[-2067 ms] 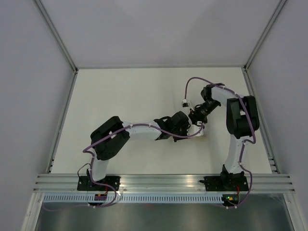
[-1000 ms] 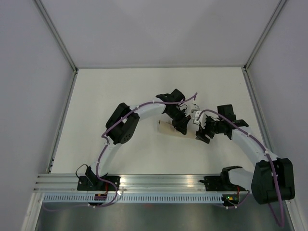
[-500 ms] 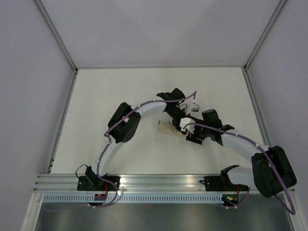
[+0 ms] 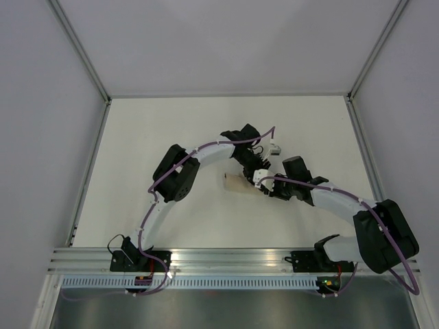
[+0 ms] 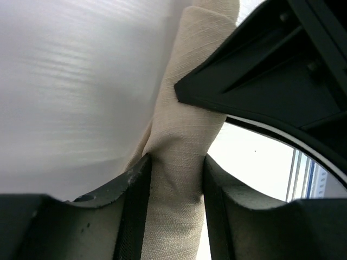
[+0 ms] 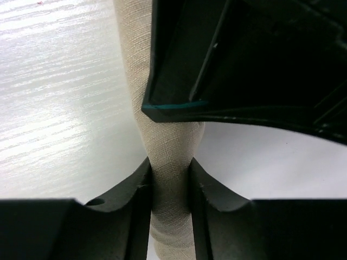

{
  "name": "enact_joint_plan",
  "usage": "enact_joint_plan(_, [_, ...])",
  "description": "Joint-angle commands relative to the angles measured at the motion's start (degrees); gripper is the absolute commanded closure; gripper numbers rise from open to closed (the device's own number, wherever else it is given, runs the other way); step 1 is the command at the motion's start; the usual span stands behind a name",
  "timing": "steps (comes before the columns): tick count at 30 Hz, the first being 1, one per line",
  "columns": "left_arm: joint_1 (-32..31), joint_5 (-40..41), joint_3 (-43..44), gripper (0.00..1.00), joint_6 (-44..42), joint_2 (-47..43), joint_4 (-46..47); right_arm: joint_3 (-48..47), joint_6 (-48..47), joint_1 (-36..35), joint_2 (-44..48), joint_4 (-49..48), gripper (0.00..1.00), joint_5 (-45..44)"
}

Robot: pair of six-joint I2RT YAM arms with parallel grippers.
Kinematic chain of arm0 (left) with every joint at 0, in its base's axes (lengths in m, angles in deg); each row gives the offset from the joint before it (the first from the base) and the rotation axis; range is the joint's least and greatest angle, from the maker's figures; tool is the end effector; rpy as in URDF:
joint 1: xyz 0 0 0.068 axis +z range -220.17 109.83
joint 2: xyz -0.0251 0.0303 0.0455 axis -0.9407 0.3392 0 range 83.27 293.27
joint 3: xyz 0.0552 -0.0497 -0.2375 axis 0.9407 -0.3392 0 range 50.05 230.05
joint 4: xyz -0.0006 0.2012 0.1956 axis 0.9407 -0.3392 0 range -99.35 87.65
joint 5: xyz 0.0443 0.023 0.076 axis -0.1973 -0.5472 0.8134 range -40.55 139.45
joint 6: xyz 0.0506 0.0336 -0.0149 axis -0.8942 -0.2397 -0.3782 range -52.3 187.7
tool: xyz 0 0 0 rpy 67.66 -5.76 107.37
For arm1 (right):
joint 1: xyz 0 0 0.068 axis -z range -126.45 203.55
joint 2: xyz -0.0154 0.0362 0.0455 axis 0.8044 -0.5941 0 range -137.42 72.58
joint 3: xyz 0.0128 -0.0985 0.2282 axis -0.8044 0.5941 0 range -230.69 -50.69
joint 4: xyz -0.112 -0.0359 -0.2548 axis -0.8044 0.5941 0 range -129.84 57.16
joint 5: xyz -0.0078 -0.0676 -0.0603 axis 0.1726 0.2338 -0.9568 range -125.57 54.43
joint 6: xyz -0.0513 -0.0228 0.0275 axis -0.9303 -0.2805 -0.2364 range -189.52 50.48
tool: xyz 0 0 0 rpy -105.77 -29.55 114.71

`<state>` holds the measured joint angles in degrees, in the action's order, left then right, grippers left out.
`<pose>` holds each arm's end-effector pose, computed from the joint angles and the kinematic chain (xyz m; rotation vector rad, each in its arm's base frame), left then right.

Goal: Fold the napkin, place the utensils inside, and roll it up
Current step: Roll the napkin with the utensil

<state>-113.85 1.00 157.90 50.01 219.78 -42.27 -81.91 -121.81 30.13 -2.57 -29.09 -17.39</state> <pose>0.3325 -0.3667 0.1052 1.5690 2.1956 -1.2932 0.2330 0.1171 0.1065 -1.6111 1.8681 0.1862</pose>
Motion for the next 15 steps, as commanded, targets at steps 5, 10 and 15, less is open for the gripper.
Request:
enact_joint_plan(5, [4.8,1.8,-3.0,0.50,10.9,-7.6,11.4,-4.9,0.3,0.0,-3.0,9.4,0.68,-1.4])
enact_joint_plan(10, [7.0,3.7,-6.7,0.49,16.8,-14.1,18.2,-9.7,1.8,0.0,-7.4,15.1,0.69,-0.5])
enact_joint_plan(15, [7.8,14.1,-11.6,0.48,21.4,-20.2,22.7,-13.5,3.6,0.0,-12.7,19.5,0.70,0.3])
